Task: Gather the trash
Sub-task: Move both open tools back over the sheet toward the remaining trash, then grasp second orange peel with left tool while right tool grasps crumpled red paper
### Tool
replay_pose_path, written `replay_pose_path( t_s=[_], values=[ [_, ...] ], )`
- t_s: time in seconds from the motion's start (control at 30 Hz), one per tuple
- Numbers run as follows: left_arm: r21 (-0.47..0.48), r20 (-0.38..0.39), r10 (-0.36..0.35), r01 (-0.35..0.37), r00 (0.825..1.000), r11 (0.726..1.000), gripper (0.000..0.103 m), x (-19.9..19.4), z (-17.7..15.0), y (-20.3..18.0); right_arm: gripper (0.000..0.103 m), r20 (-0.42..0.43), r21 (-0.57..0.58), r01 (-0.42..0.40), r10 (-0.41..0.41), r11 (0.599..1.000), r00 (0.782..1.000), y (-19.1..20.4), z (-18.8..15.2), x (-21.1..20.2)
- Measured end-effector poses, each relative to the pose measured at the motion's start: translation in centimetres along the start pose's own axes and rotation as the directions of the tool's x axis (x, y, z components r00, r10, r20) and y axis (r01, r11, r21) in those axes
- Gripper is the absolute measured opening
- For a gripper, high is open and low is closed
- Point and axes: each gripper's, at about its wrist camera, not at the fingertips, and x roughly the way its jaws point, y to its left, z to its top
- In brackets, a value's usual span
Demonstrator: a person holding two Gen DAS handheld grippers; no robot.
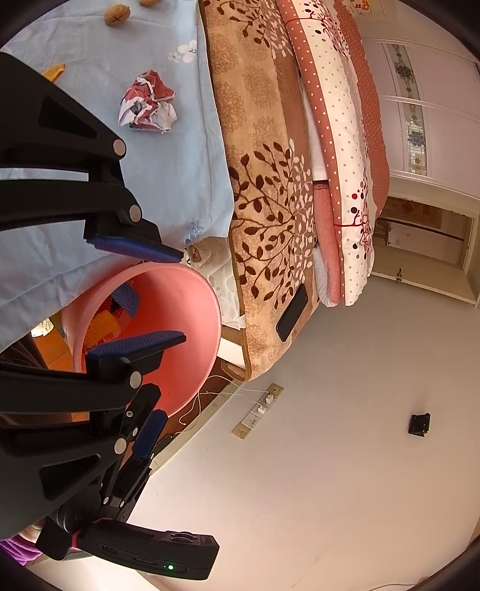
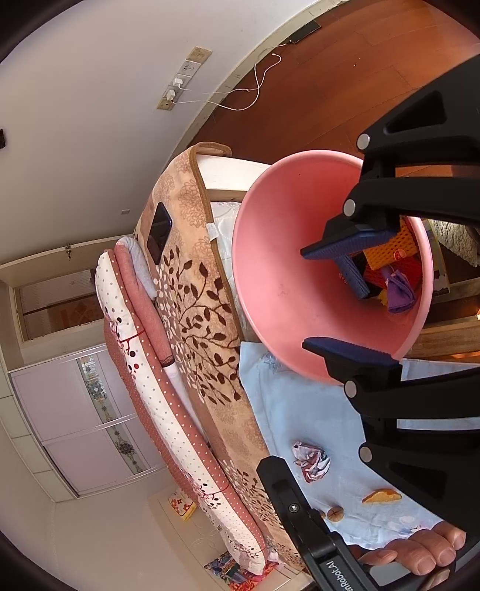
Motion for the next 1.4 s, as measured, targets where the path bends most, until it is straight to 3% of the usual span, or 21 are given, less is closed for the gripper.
replay_pose_path(
  t_s=[0.4,0.77,1.1,1.4],
  values=[
    [-0.042,0.022,0.098,-0.097,0.995,0.994,0.038,-5.1,-1.9,4.0,0.044,0.008,-0.050,-0.085,0.085,0.995,0.996,4.7,-1.8,-1.0],
    [-0.111,0.013,0.221,-0.218,0.975,0.970,0.038,-9.1,-4.4,8.8,0.044,-0.018,-0.085,-0.145,0.144,0.986,0.989,8.1,-3.4,-0.8],
    [-0.212,-0.073,0.283,-0.292,0.956,0.933,0.038,-10.5,-8.3,13.2,0.044,-0.055,-0.124,-0.169,0.164,0.978,0.985,10.4,-4.8,-0.7],
    [-0.259,-0.195,0.291,-0.336,0.937,0.906,0.038,-7.6,-11.1,15.1,0.044,-0.104,-0.152,-0.182,0.167,0.971,0.980,12.0,-5.8,0.6]
  ],
)
